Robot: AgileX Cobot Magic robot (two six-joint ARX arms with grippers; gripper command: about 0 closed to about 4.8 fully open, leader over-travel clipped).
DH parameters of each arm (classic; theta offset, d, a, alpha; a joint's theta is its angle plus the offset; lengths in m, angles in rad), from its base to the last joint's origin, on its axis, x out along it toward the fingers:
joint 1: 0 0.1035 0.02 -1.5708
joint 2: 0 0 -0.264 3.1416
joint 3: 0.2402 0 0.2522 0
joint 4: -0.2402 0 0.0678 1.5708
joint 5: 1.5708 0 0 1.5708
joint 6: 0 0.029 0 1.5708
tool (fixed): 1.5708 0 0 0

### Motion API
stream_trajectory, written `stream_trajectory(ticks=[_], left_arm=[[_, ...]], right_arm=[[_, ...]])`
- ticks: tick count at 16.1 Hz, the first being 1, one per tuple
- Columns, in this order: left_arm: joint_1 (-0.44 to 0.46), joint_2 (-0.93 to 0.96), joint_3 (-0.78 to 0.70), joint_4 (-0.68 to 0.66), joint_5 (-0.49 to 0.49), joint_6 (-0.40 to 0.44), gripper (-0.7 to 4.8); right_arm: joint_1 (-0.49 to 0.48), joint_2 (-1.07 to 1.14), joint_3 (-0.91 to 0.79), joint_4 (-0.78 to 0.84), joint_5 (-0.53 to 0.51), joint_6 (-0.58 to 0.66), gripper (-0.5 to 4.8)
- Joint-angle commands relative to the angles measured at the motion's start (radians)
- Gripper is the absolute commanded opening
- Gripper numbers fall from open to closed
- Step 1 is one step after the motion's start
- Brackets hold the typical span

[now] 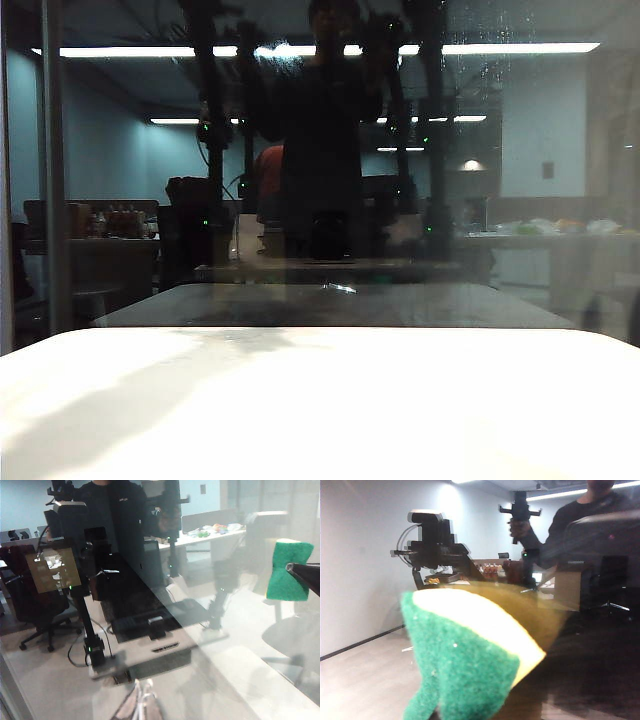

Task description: Reach upward to find where there is water on the glass, pick up the sponge from the table, dry the water, and finally place the sponge back on the table.

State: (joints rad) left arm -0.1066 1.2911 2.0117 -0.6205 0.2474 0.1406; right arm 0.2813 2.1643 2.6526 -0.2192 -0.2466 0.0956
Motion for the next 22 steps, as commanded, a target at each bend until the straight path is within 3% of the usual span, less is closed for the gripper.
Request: stream_trajectory(ticks=[1,5,11,17,22], left_arm=[[0.000,-0.006,0.006,0.023,0.004,-0.003,-0.06],[0.000,-0.006,0.006,0.023,0.004,-0.003,-0.06],[0.001,-0.006,0.006,0.035,0.003,-0.002,-0.06],[0.001,-0.006,0.006,0.039,0.003,-0.002,-0.06],[0.001,-0.006,0.006,0.040,0.003,0.001,-0.06]], right_arm=[[-0.032,-0.002,0.022,-0.029,0.024,-0.002,-0.06],[-0.108,-0.003,0.093,-0.102,0.024,-0.003,-0.06],[-0.273,-0.012,0.176,-0.357,0.046,-0.055,-0.06],[-0.424,-0.060,0.176,-0.410,0.045,-0.075,-0.06],[-0.454,-0.071,0.175,-0.468,0.005,-0.075,-0.06]])
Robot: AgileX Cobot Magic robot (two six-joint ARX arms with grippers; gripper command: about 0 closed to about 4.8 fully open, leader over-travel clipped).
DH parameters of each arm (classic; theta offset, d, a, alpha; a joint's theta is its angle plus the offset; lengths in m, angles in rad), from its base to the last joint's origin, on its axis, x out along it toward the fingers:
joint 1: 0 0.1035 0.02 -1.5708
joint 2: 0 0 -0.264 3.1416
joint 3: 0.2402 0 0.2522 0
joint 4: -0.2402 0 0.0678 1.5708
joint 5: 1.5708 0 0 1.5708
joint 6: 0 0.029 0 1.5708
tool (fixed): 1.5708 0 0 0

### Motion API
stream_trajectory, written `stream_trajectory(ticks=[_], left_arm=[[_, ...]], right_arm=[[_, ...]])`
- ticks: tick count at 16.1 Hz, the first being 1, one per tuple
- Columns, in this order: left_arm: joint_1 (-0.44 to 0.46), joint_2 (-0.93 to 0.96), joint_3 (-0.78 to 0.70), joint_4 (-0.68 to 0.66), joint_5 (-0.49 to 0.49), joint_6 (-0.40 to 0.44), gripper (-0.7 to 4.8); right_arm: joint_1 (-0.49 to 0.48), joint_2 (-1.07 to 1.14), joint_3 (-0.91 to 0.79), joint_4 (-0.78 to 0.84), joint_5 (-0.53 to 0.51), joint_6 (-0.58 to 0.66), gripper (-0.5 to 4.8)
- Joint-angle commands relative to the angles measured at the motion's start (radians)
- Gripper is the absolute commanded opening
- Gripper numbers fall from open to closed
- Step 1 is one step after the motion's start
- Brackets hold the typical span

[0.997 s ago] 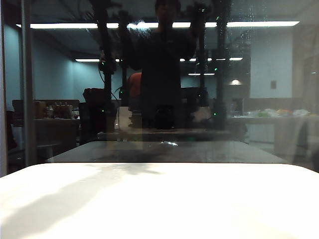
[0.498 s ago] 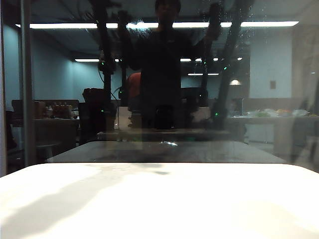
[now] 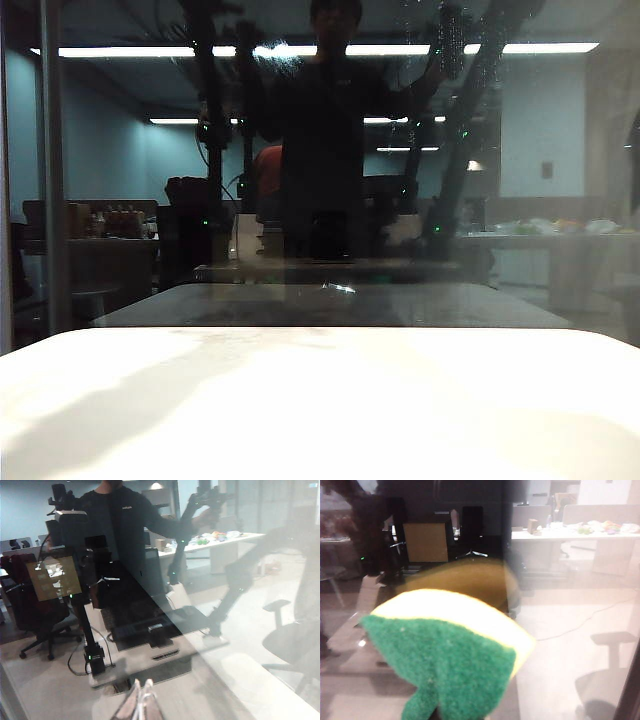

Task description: Reach upward to find where there is water on the glass, pick up the sponge from the table, dry the water, and finally place the sponge back on the table.

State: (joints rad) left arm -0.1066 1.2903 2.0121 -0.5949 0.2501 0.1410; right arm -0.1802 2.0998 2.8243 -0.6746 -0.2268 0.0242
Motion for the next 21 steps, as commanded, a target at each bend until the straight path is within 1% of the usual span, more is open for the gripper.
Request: stream_trajectory(ticks=[1,2,6,7,10,15,21], left_arm=[[0.001,-0.005,0.006,0.015,0.001,0.001,-0.06],[0.001,-0.005,0.006,0.015,0.001,0.001,-0.06],[0.001,-0.006,0.006,0.014,0.001,0.001,-0.06],[0.001,-0.009,0.006,0.014,0.001,0.001,-0.06],[0.001,-0.013,0.007,0.017,0.001,0.001,-0.06],[0.001,-0.013,0.007,0.017,0.001,0.001,-0.06],[0.001,-0.013,0.007,0.017,0.001,0.001,-0.06]], right_arm=[[0.027,-0.006,0.003,-0.014,-0.016,-0.014,-0.06],[0.039,-0.006,0.003,-0.013,-0.016,-0.029,-0.06],[0.161,-0.005,0.003,-0.016,-0.015,-0.033,-0.06],[0.173,-0.004,0.003,-0.031,-0.014,-0.033,-0.06],[0.184,0.003,0.001,-0.095,-0.013,-0.032,-0.06],[0.187,0.002,0.001,-0.141,-0.016,-0.022,-0.06],[0.268,0.003,0.000,-0.146,-0.019,-0.021,-0.06]])
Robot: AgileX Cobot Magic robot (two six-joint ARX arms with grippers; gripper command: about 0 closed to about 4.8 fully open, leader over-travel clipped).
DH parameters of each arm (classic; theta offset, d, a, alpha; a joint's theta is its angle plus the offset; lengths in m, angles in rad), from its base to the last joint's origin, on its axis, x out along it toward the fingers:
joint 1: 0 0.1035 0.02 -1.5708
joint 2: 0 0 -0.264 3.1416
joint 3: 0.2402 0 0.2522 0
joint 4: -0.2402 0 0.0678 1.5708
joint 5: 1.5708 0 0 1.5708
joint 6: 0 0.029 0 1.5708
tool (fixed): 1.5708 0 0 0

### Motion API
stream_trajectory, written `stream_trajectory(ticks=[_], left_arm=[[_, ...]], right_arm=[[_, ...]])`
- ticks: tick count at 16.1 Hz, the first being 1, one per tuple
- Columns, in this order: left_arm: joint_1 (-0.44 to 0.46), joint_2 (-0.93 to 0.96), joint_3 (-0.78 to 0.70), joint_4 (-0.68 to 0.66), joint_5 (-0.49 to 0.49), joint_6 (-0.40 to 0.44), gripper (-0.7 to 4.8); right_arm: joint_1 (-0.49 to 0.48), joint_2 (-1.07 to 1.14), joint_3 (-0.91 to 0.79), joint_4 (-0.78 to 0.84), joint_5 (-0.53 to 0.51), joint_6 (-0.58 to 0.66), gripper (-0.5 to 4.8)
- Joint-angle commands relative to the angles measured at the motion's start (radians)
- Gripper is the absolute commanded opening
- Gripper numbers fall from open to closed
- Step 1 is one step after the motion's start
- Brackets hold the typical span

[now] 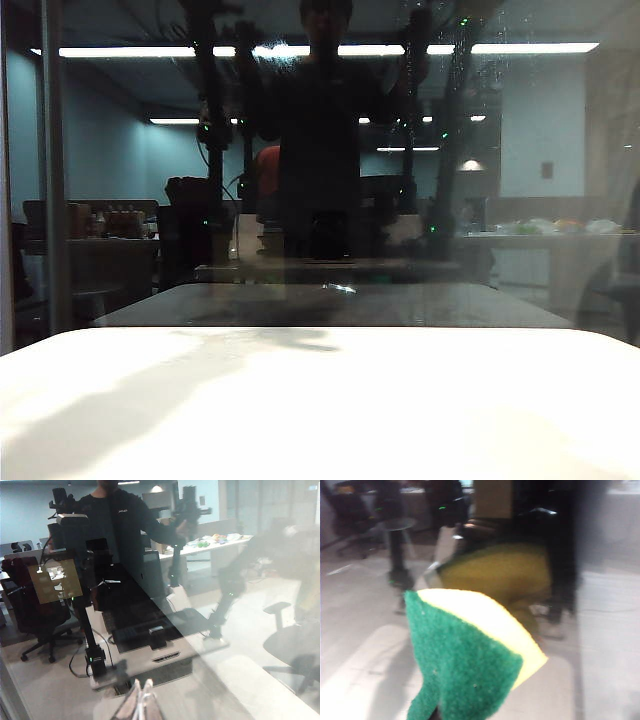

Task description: Reach upward to find where there is water on the glass, pick up the sponge from the table, dry the water, and finally place the sponge back on the table.

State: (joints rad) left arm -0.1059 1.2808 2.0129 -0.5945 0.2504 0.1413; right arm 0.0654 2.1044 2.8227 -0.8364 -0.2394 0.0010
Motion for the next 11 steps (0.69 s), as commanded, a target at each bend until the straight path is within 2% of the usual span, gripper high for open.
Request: stream_trajectory(ticks=[1,7,11], left_arm=[[0.000,-0.003,0.006,0.017,0.001,0.000,-0.06],[0.000,-0.003,0.006,0.018,0.001,0.000,-0.06],[0.000,-0.003,0.006,0.017,0.001,0.000,-0.06]], right_arm=[[0.045,0.004,0.002,0.024,-0.007,0.002,-0.06],[0.190,0.092,0.002,0.105,0.003,-0.001,-0.06],[0.294,0.169,0.002,0.204,0.093,-0.041,-0.06]])
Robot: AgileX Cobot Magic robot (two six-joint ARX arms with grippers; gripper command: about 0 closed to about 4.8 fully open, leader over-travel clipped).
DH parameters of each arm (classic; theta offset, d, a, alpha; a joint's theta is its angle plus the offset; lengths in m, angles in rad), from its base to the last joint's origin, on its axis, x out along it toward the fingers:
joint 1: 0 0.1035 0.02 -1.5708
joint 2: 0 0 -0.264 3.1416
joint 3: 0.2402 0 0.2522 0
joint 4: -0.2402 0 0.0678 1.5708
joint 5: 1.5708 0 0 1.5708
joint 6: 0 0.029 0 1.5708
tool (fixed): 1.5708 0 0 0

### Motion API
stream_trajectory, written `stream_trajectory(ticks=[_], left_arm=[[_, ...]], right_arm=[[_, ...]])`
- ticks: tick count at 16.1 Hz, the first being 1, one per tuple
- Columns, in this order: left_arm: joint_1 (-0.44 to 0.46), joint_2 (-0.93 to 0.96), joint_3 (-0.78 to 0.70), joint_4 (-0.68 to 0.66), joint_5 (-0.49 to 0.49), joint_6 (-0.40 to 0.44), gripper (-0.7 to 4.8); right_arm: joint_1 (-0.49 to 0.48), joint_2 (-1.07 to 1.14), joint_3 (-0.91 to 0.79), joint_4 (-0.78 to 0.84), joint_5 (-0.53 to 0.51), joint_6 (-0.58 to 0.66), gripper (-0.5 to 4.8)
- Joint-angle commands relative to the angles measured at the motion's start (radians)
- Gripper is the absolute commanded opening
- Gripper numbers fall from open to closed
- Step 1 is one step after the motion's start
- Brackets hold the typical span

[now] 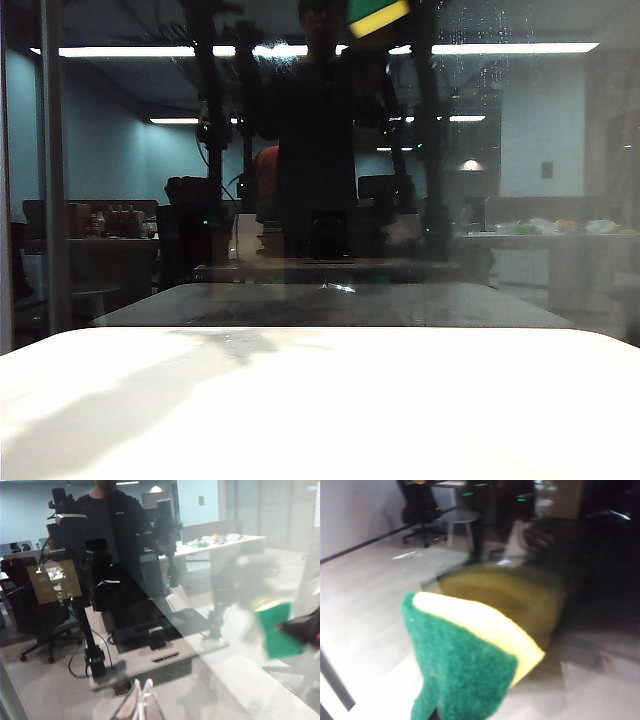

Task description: Reach upward to find where there is water on the glass, pick up the sponge from the table, dry the water, and finally place the sponge back on the table.

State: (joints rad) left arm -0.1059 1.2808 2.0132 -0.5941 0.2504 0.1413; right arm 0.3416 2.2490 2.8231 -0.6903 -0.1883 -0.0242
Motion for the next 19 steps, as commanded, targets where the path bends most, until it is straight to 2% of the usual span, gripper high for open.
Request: stream_trajectory(ticks=[1,4,11,19], left_arm=[[0.000,-0.003,0.005,0.017,0.001,0.000,-0.06],[0.000,-0.003,0.005,0.016,0.001,0.000,-0.06],[0.000,-0.003,0.005,0.017,0.001,0.001,-0.06],[0.000,-0.003,0.005,0.016,0.000,0.001,-0.06]], right_arm=[[0.019,0.037,0.001,0.071,0.045,-0.016,-0.06],[-0.002,0.038,0.005,0.072,0.131,-0.076,-0.06],[-0.169,-0.028,0.006,-0.020,0.197,-0.082,-0.05],[-0.406,-0.102,0.012,-0.097,0.184,-0.083,-0.06]])
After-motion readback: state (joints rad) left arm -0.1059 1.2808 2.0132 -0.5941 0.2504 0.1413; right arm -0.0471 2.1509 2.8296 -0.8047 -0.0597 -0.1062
